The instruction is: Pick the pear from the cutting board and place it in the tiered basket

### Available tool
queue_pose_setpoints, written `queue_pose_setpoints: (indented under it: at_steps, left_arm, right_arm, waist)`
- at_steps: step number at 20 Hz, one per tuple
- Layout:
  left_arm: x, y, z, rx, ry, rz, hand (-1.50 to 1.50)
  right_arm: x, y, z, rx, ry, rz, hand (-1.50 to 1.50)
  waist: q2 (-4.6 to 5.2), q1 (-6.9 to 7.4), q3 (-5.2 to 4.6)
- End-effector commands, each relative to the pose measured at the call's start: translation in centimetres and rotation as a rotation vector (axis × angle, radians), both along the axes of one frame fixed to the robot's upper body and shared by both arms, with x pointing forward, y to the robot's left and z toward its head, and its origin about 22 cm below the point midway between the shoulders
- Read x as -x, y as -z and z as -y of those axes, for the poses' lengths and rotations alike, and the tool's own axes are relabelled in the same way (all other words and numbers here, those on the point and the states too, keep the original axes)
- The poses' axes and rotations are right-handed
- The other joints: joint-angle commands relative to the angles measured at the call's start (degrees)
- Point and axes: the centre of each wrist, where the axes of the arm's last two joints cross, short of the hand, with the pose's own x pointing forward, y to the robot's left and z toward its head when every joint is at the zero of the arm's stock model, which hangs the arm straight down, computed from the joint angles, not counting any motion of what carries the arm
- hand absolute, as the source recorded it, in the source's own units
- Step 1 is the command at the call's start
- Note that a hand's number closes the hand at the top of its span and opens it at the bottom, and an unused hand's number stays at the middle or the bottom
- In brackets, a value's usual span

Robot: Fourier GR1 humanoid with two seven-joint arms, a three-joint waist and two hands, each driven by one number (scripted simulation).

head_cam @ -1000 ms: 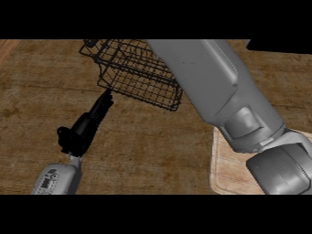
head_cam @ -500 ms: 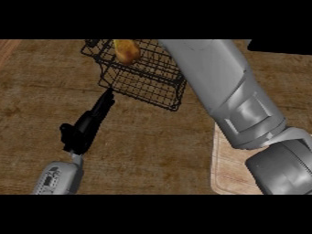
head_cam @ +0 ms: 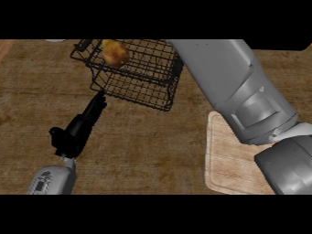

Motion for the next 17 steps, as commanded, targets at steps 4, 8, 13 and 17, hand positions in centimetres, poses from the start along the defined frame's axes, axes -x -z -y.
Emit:
queue_pose_setpoints:
  at_steps: [4,8,13,17]
  left_arm:
    - [1.7,0.1,-1.6,0.005,-0.059,-0.020,0.00]
    - [2.0,1.6,-1.6,0.009,-0.089,-0.032,0.00]
    - [2.3,1.6,-2.9,-0.006,-0.120,-0.029,0.00]
    - [2.7,0.9,-3.7,-0.007,-0.124,-0.021,0.00]
  right_arm:
    - [-1.4,0.6,5.2,0.011,0.280,0.198,-1.50]
    - [-1.3,-2.0,10.3,-0.082,0.278,0.282,-1.50]
    - [-0.1,-0.7,16.1,-0.102,0.264,0.329,-1.50]
    - [1.7,0.5,21.9,-0.057,0.228,0.262,-1.50]
  waist:
    - [-1.09,-2.74,0.18]
    - [-1.36,-4.69,0.22]
    - [-2.01,-6.69,0.28]
    - [-2.05,-6.89,0.26]
